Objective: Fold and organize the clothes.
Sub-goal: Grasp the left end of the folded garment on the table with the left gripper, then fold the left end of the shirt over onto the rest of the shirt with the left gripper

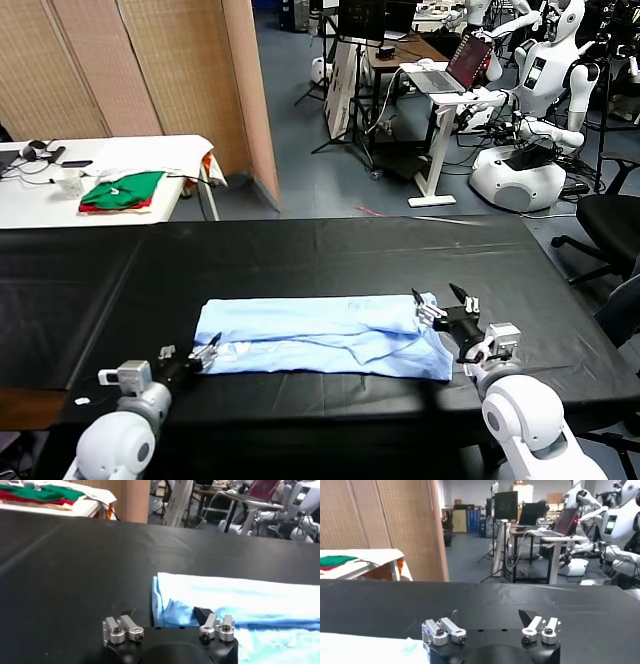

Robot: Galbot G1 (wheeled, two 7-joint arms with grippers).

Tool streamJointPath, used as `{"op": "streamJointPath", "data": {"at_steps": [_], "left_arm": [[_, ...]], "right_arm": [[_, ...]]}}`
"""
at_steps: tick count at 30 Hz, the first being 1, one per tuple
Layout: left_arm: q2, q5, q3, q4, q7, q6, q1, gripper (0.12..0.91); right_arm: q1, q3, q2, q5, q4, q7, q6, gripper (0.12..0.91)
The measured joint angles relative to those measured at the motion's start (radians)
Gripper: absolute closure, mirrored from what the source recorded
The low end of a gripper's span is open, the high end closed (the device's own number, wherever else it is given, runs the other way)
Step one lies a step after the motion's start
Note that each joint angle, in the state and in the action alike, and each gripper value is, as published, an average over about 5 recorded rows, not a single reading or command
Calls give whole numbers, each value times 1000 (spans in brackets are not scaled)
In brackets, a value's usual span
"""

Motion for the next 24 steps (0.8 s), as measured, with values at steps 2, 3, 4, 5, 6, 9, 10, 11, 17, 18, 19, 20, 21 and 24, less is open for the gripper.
{"op": "streamJointPath", "data": {"at_steps": [2,3,4,5,6,9,10,11,17,18,19,20,21,24], "left_arm": [[-3,-5,3,2,2,0,-3,310],[-4,-11,4,3,2,1,-5,362],[-4,-22,5,5,2,3,-8,409],[-5,-37,5,7,1,7,-12,464],[-5,-55,5,9,-1,11,-16,538],[-4,-111,3,17,-5,26,-28,724],[-4,-124,3,19,-6,30,-31,778],[-3,-133,3,20,-6,33,-33,815],[11,-77,-1,12,-1,31,-27,851],[16,-52,-4,10,4,27,-24,851],[21,-24,-8,7,10,23,-21,851],[28,9,-13,4,17,17,-16,851],[36,45,-19,2,24,9,-11,851],[67,149,-43,-4,41,-16,7,851]], "right_arm": [[1,0,1,-3,2,-1,0,118],[2,-1,2,-5,2,-1,0,118],[3,-2,3,-7,3,-1,0,118],[3,-3,4,-10,3,-2,0,118],[4,-5,6,-13,4,-2,0,118],[4,-10,10,-22,4,-3,0,118],[5,-11,11,-24,4,-3,0,118],[6,-12,12,-26,4,-3,1,118],[12,-8,11,-27,2,0,2,118],[13,-5,10,-27,1,0,2,118],[14,-3,10,-27,0,1,3,118],[14,-1,9,-27,-2,1,3,118],[13,0,9,-27,-4,2,4,118],[10,0,10,-27,-8,2,6,118]]}}
